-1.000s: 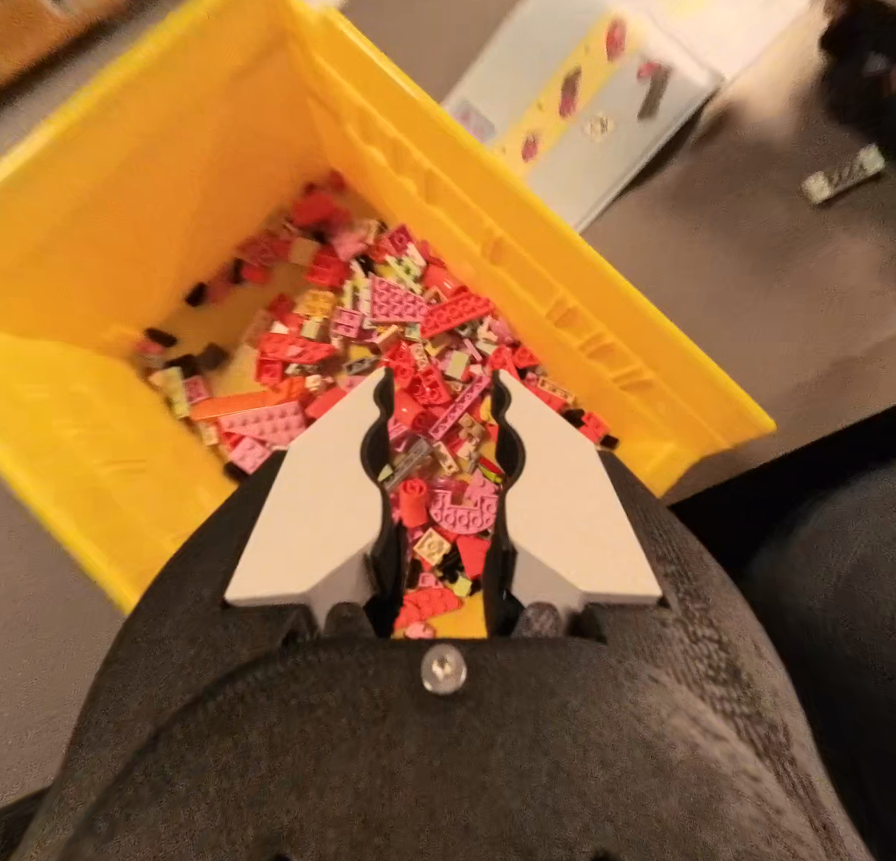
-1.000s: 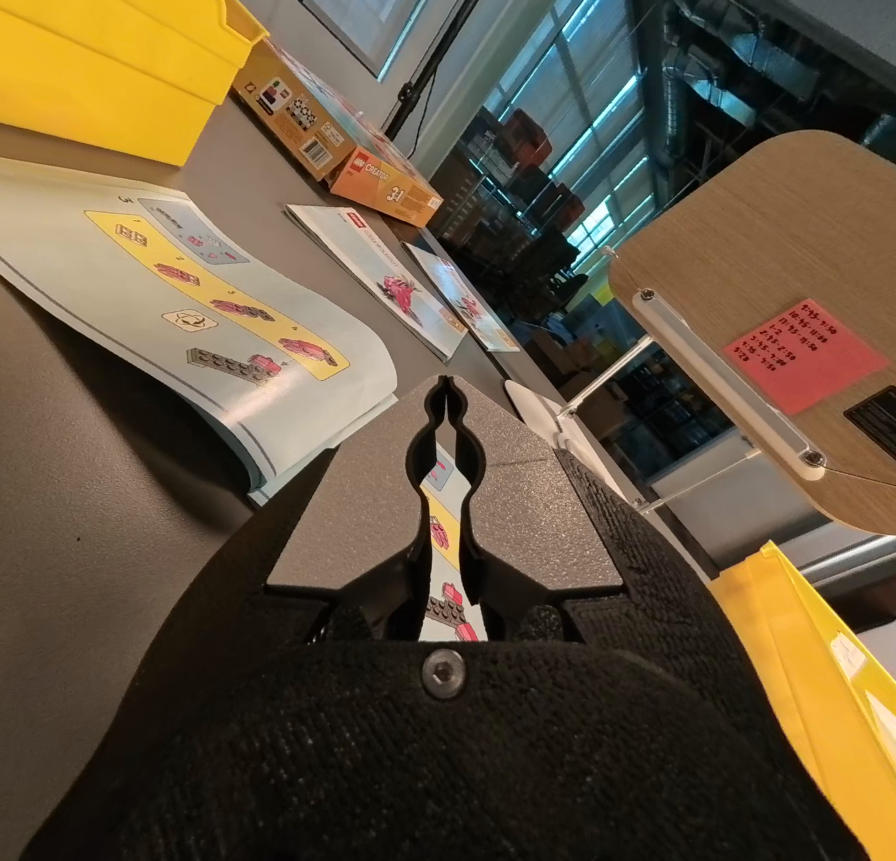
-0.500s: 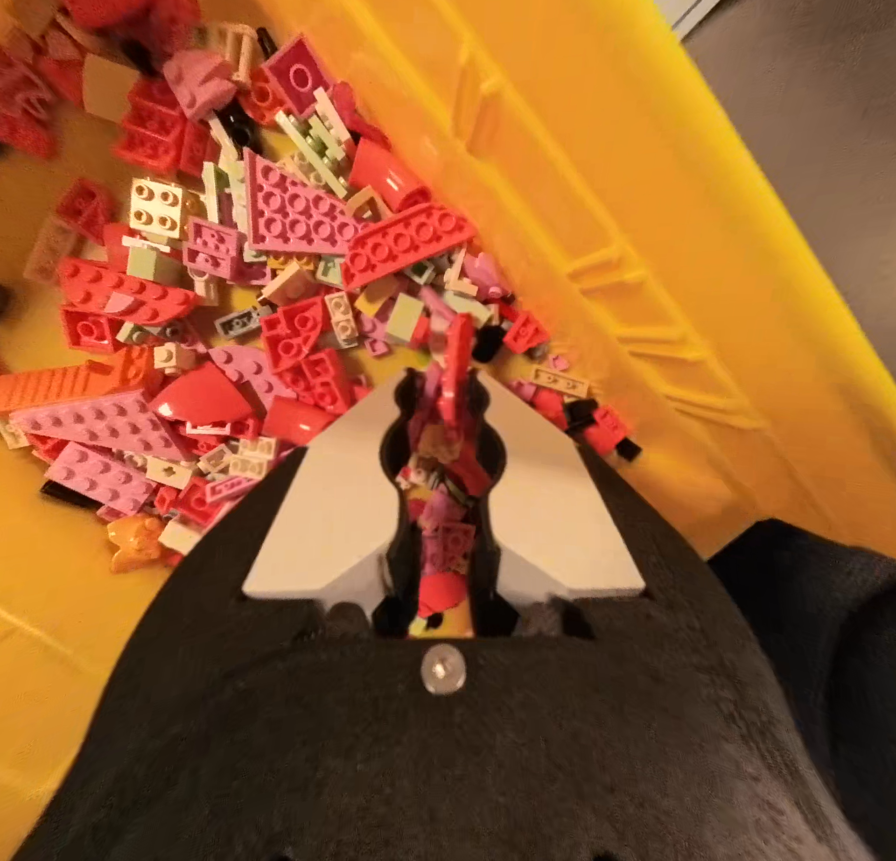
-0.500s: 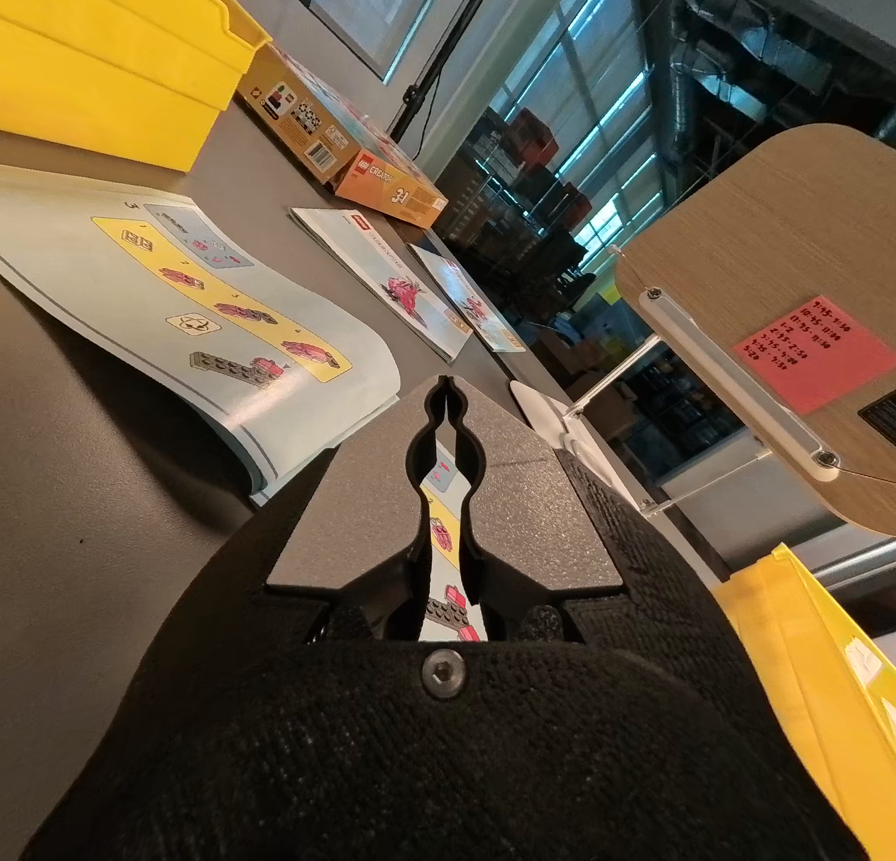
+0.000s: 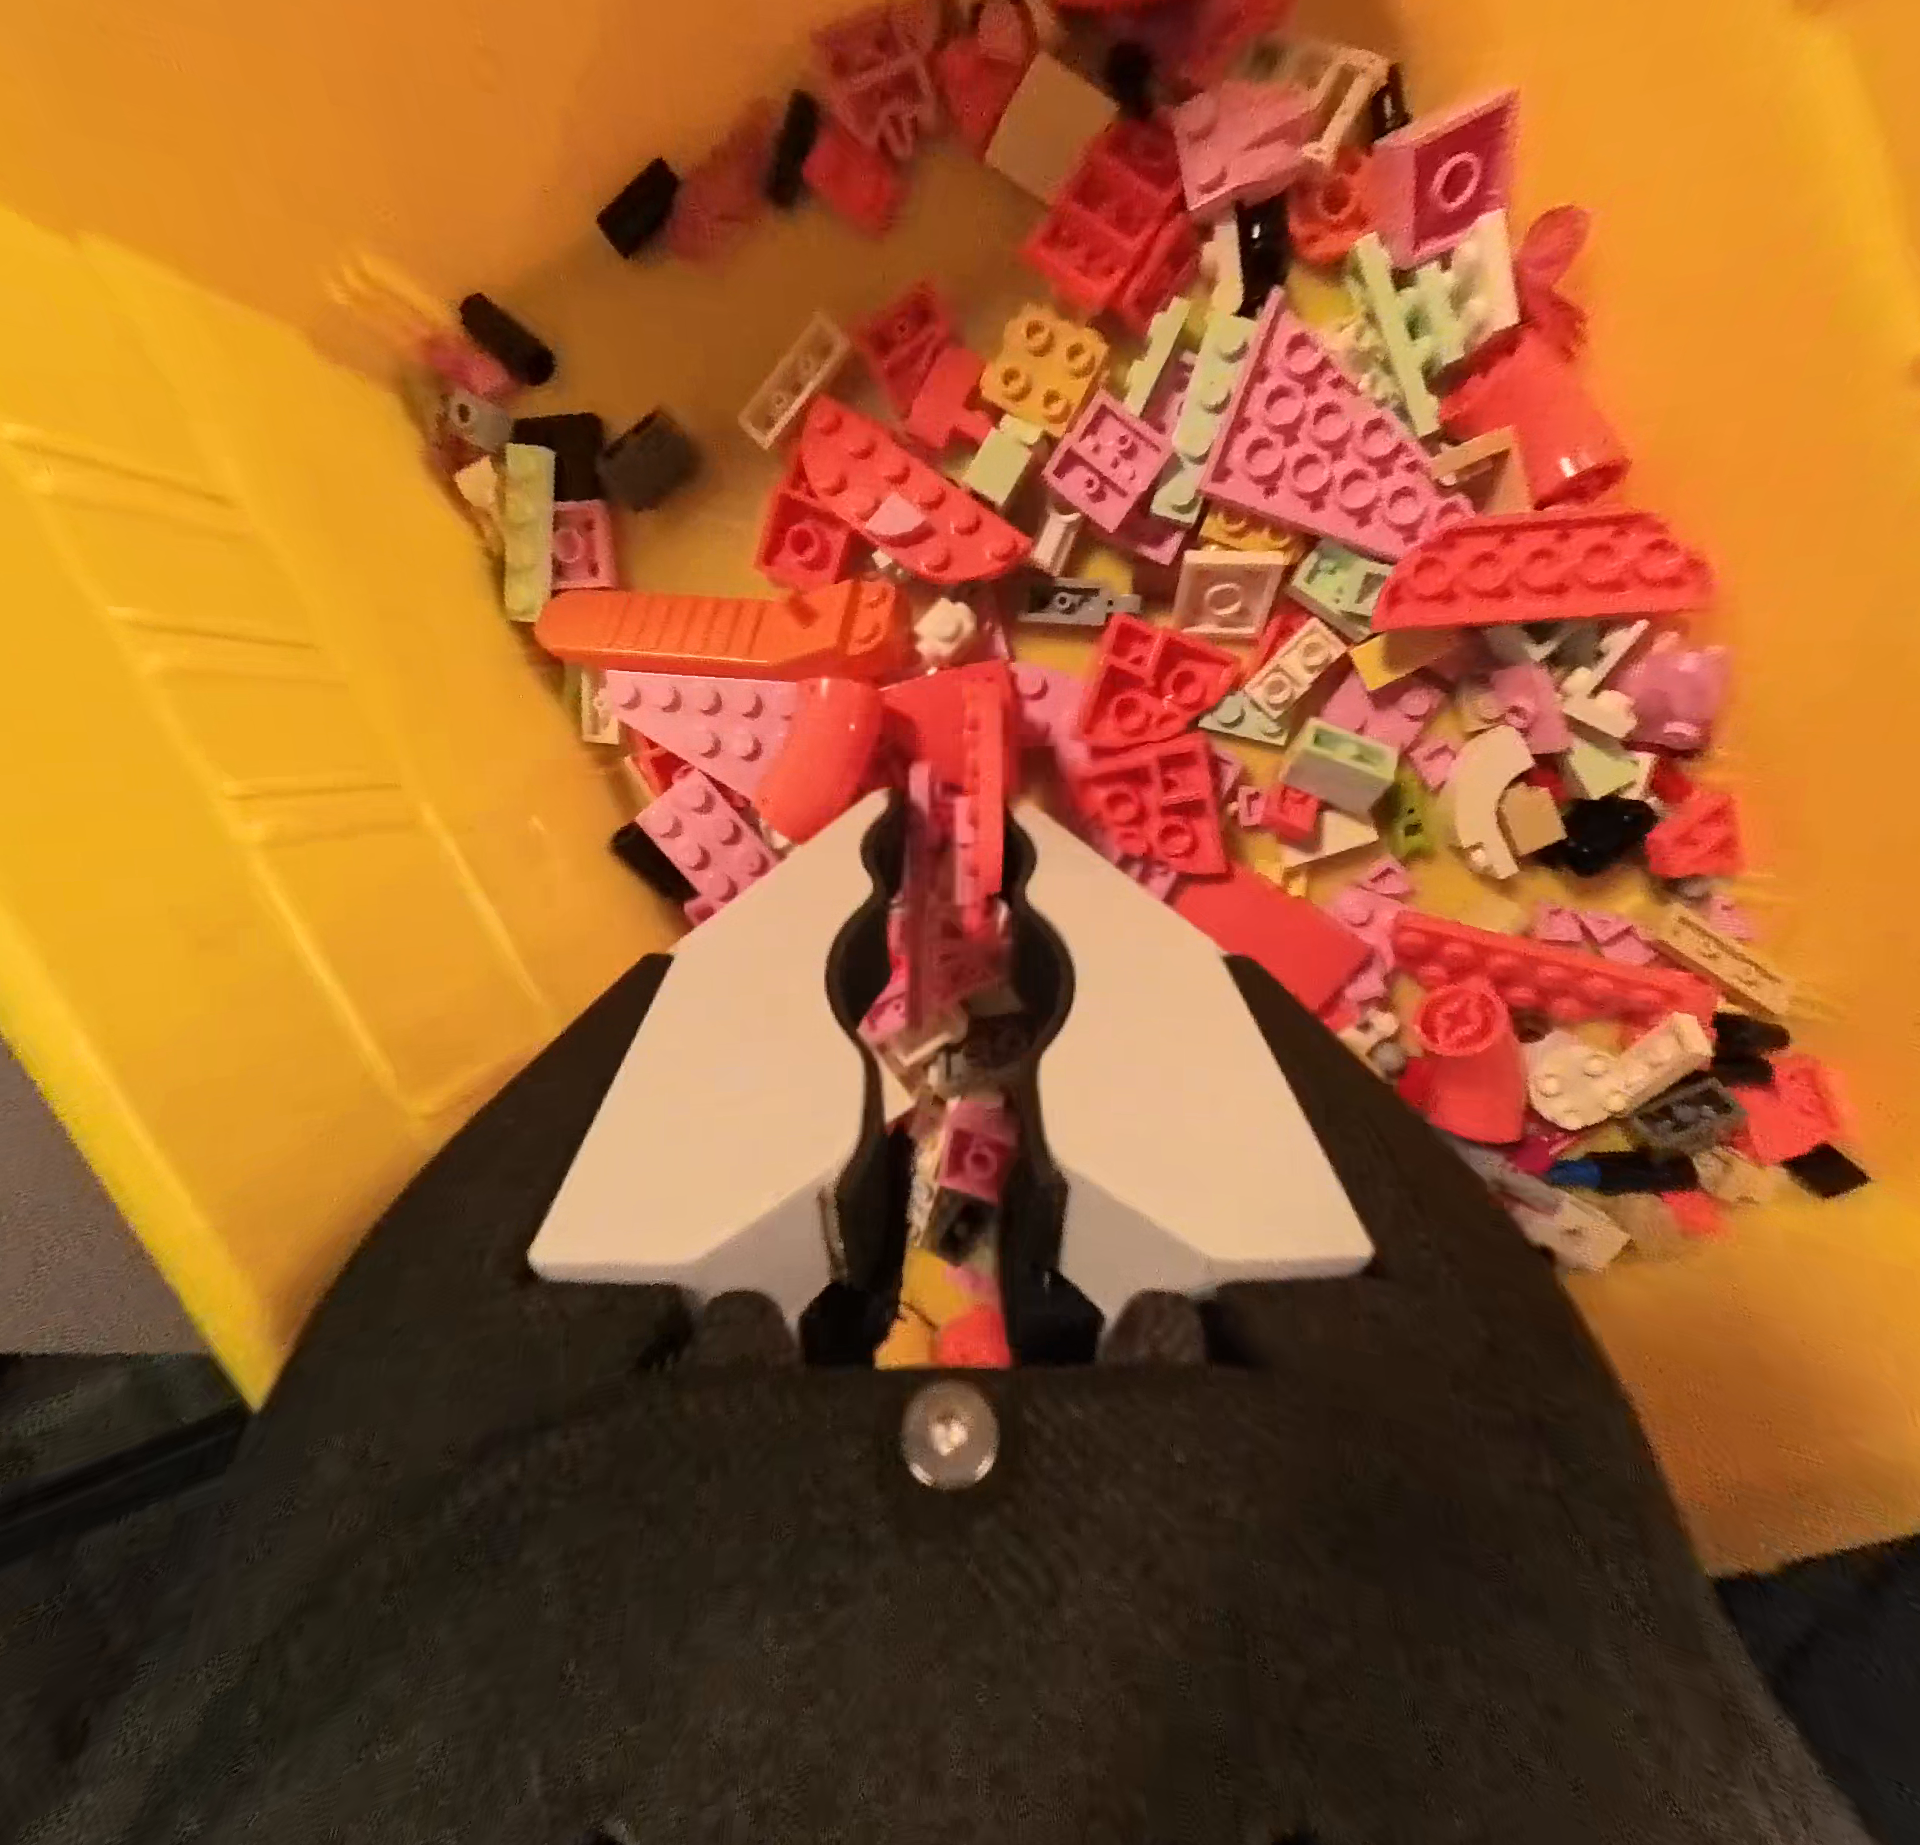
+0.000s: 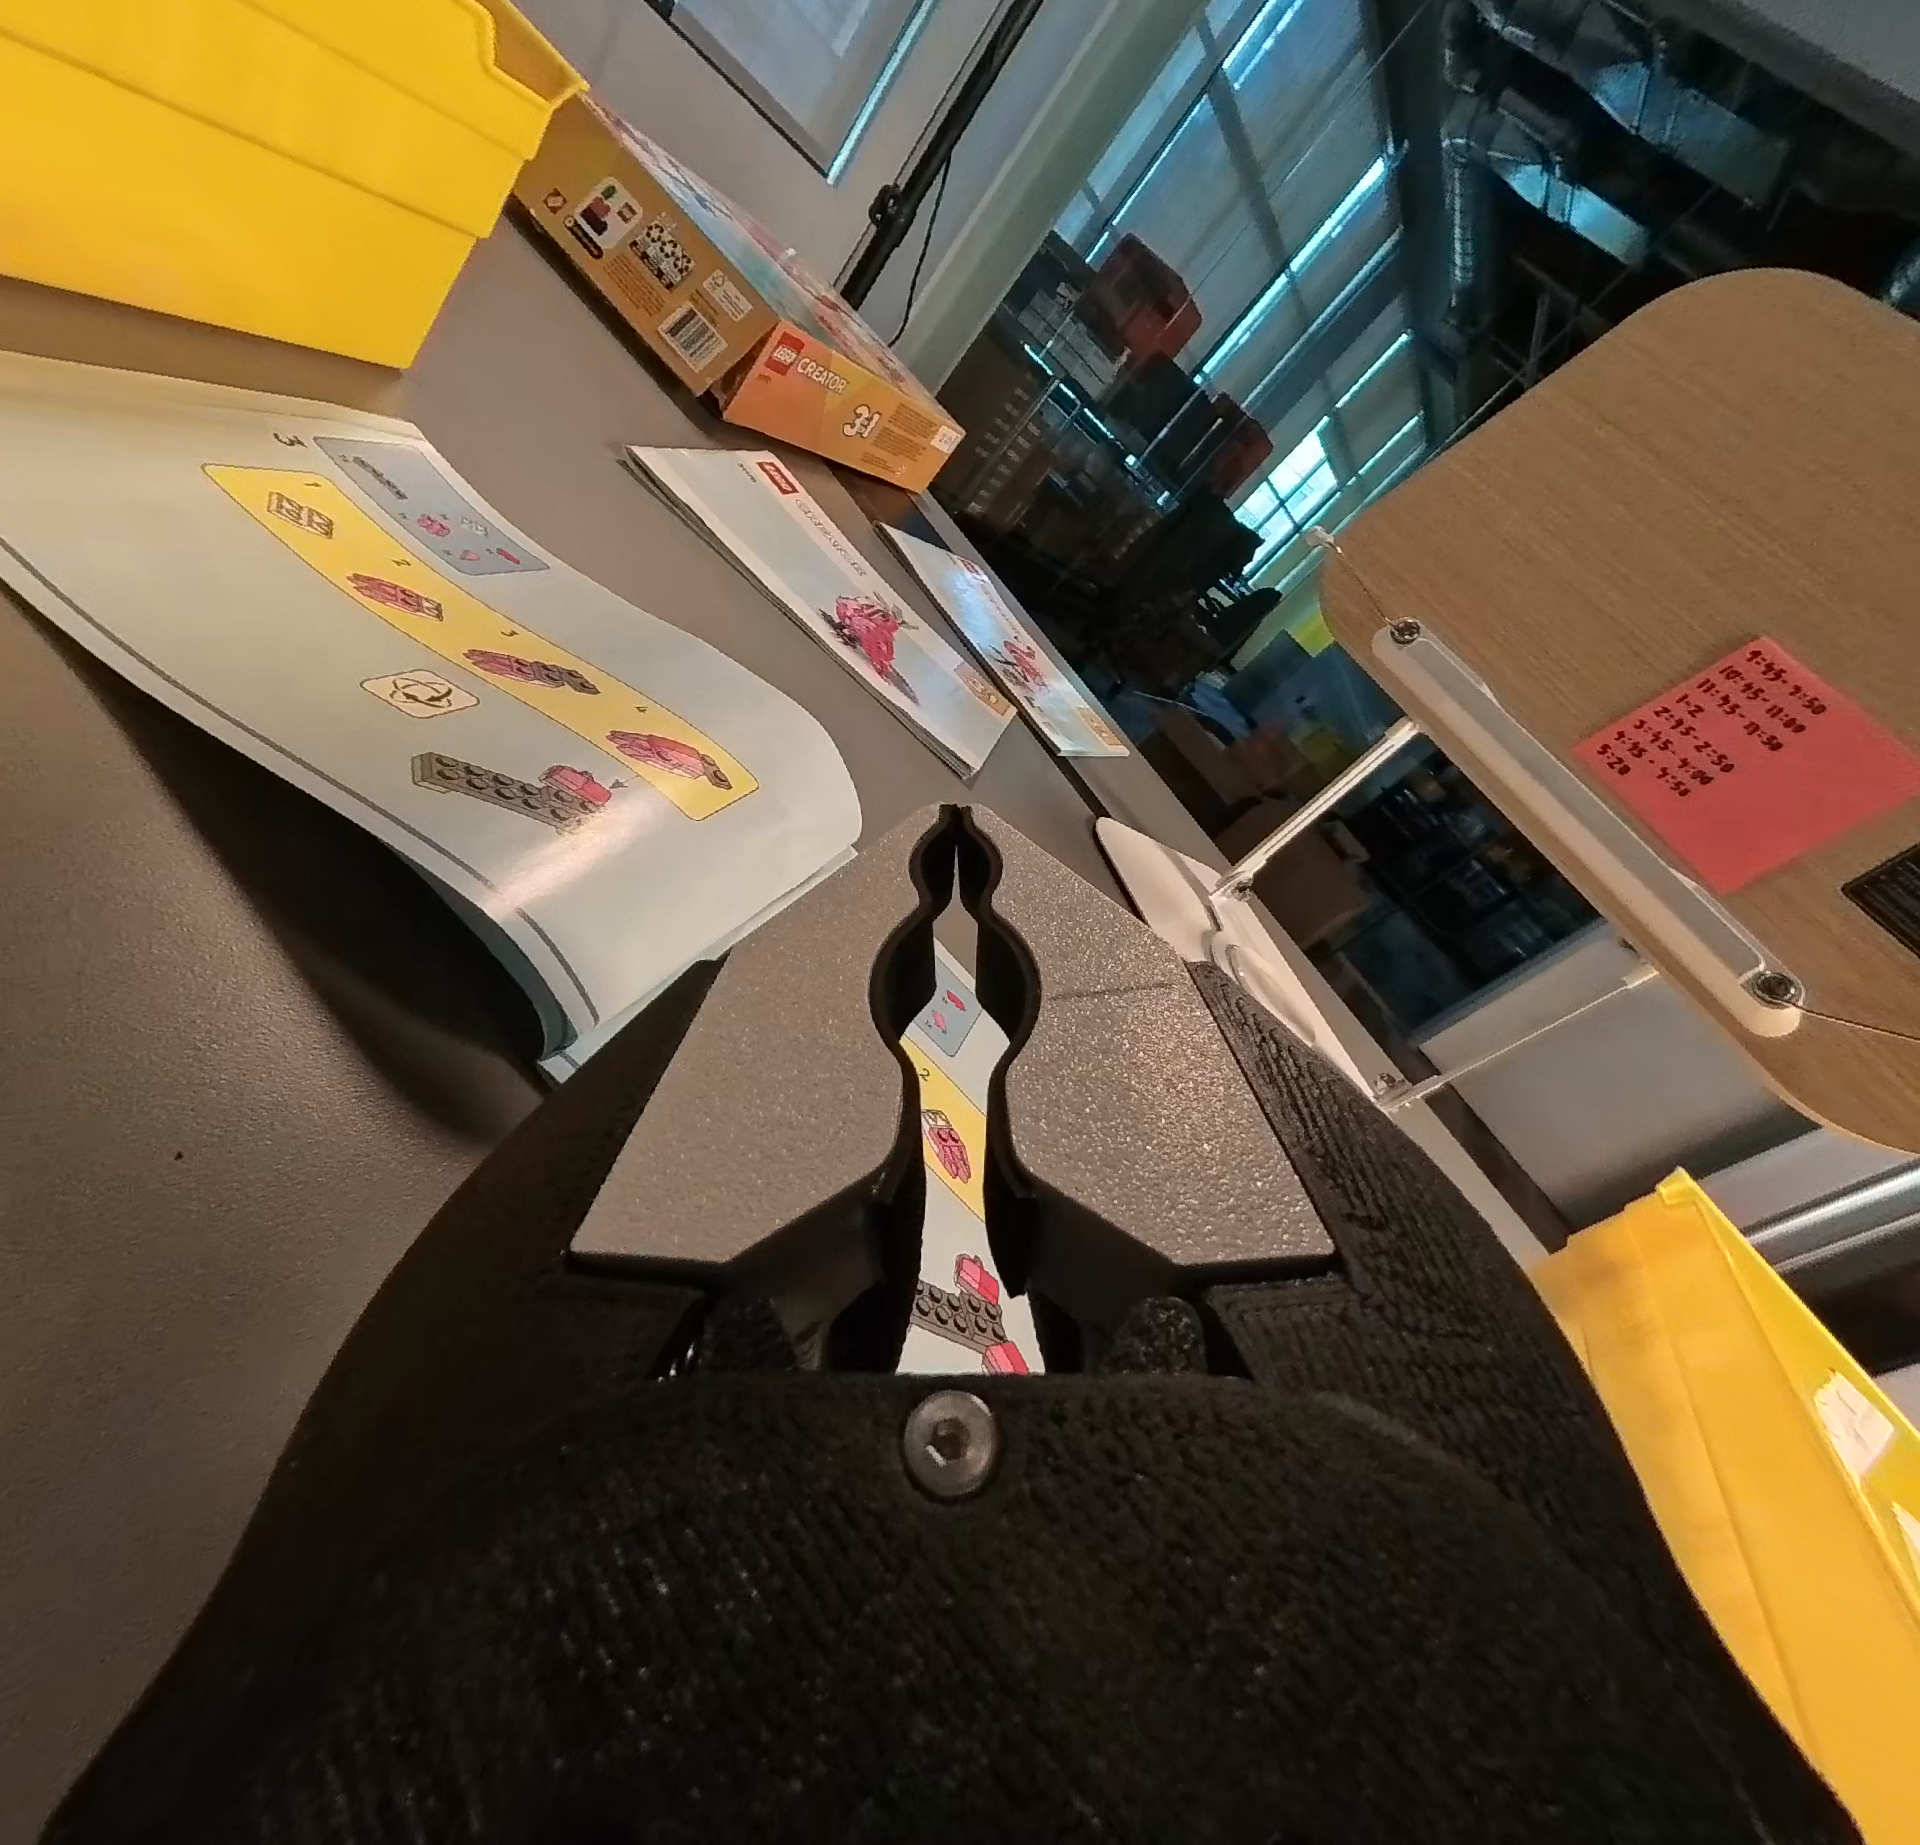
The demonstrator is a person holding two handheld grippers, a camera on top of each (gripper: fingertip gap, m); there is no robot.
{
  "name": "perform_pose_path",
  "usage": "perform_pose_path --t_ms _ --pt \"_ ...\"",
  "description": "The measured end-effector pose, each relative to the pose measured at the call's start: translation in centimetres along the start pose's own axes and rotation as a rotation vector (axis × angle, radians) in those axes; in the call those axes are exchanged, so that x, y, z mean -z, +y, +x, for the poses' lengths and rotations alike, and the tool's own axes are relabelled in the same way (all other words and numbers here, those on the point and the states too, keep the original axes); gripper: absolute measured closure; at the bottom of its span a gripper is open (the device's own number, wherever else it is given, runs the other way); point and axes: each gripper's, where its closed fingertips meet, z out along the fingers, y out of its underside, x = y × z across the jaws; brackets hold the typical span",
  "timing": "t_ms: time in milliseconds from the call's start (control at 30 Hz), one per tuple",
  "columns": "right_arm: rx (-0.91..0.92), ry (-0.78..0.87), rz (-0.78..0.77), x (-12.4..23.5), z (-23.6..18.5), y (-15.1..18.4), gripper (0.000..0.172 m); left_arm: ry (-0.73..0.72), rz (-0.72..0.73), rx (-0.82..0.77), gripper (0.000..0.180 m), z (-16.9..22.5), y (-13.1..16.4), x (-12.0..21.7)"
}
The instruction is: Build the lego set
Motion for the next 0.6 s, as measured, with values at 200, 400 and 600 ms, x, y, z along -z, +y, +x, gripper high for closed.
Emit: perform_pose_path --t_ms 200,400,600 --pt "0.006 -0.004 -0.001 0.0 -0.1 0.0 0.172 0.082 0.027 0.012 0.138 1.6 0.5 1.2" --pt "0.010 -0.008 -0.002 0.0 -0.2 0.0 0.172 0.245 -0.051 -0.032 0.138 4.3 3.8 3.7" --pt "0.017 -0.010 -0.006 -0.1 -0.3 0.1 0.172 0.397 -0.126 -0.113 0.160 7.4 5.2 3.8"
